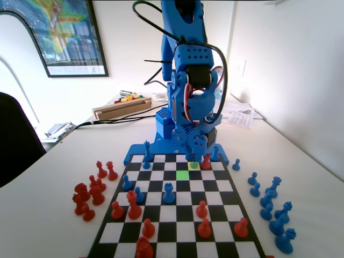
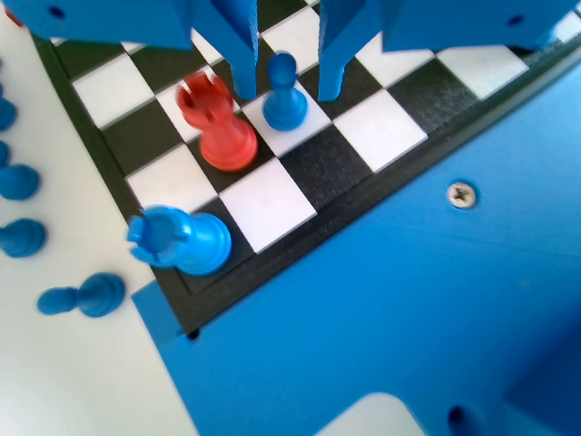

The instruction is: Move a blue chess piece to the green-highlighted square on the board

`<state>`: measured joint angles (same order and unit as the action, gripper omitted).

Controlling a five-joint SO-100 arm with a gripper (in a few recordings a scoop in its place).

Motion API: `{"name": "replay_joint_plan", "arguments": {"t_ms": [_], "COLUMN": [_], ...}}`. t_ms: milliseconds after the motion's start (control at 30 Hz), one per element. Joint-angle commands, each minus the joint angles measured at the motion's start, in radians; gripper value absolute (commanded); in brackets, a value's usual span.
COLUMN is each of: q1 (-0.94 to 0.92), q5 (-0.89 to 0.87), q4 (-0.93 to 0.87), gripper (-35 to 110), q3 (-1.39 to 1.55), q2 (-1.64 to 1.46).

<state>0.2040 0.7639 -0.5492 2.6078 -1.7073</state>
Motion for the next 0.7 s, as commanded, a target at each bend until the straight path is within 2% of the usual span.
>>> {"name": "replay_joint_plan", "arguments": {"t_ms": [0,400,667], "q1": [0.023,0.023,0.017], "q5": [0.018,0.032,0.043], "q4": [0.006,0.002,0.003], "gripper": [10,1,1], "q3": [-0.002,-0.009,-0.012], "q2": [-0.011,-0.008,-0.008]}}
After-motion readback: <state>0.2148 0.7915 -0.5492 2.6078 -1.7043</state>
